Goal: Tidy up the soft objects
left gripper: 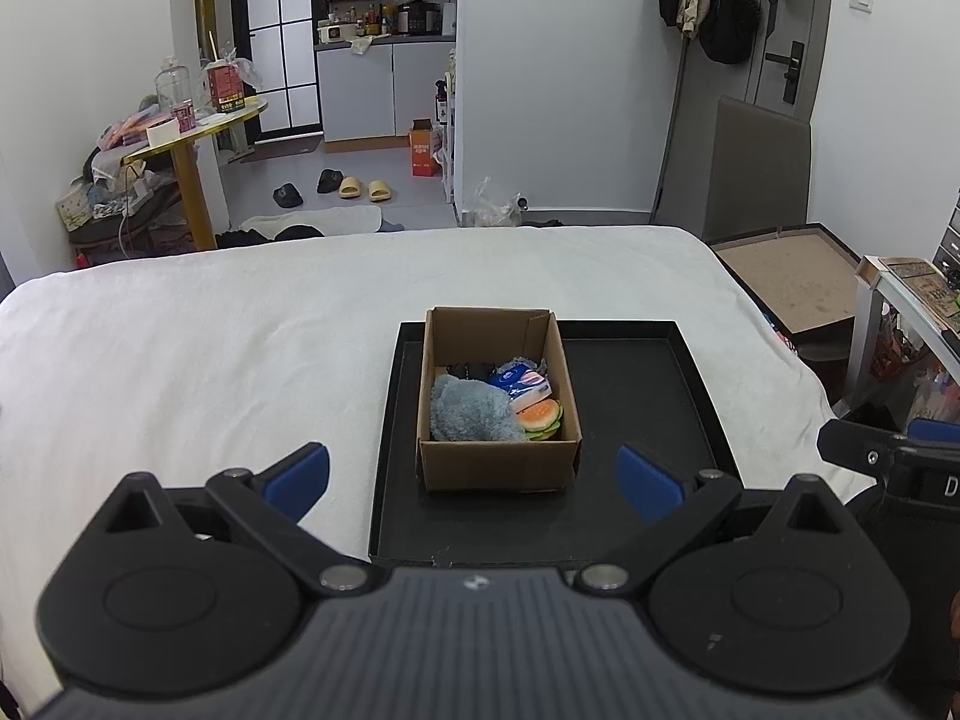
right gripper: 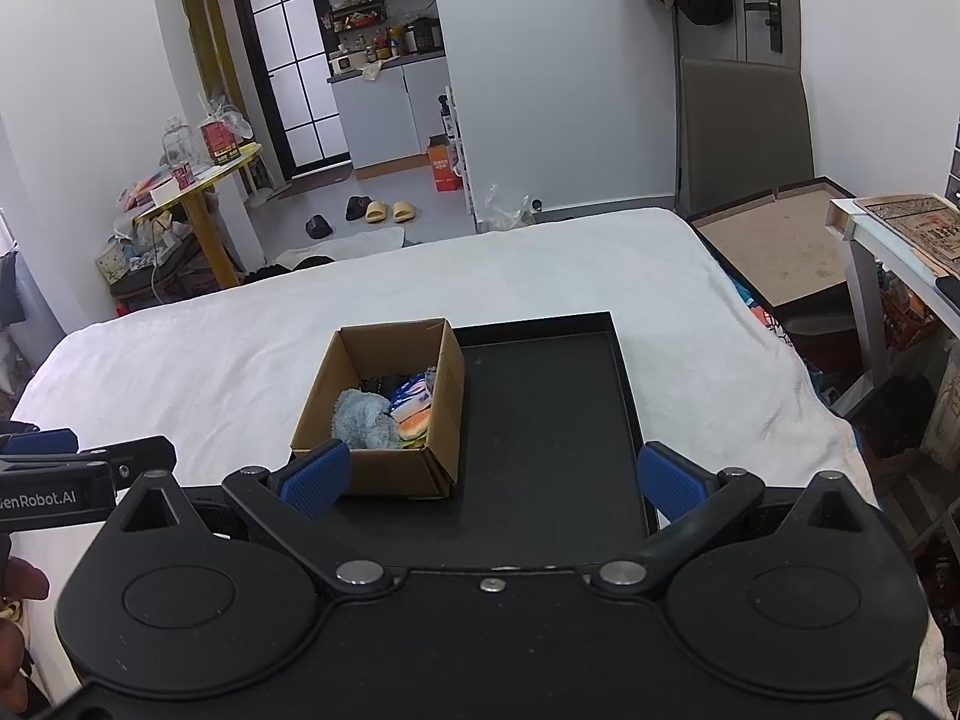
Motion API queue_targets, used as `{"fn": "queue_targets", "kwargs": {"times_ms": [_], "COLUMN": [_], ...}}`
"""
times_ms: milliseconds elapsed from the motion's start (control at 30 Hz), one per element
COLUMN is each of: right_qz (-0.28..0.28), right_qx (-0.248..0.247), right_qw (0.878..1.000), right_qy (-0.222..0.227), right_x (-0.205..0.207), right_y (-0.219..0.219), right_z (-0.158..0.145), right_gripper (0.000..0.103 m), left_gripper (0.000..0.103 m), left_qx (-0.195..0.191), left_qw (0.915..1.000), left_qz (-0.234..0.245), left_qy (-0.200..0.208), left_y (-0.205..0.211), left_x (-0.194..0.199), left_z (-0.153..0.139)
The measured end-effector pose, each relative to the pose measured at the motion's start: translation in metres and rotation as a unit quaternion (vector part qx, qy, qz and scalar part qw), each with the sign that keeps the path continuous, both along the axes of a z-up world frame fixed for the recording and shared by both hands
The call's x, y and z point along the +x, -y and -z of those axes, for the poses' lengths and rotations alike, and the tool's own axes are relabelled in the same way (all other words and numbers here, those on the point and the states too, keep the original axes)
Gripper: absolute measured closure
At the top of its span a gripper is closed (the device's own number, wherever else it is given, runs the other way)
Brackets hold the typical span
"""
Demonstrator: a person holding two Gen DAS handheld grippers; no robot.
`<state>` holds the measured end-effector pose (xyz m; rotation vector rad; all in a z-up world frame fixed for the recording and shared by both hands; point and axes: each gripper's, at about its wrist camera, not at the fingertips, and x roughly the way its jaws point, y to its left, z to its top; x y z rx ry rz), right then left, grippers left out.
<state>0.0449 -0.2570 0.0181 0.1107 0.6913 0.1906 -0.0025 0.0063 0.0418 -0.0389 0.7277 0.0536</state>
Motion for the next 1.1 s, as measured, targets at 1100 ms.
{"fn": "queue_targets", "kwargs": {"times_ms": [1100], "right_qz": [0.002], "right_qx": [-0.005], "right_qw": [1.0], "right_qy": [-0.005], "right_x": [0.0011], "right_y": [0.0004], "right_z": [0.0049], "right_gripper": [0.0], "left_gripper": [0.002], "left_qx": [-0.001], "left_qw": [0.9999], "left_qz": [-0.008], "left_qy": [0.008], "left_y": [0.0007], "left_x": [-0.003], "left_z": [0.0011]}}
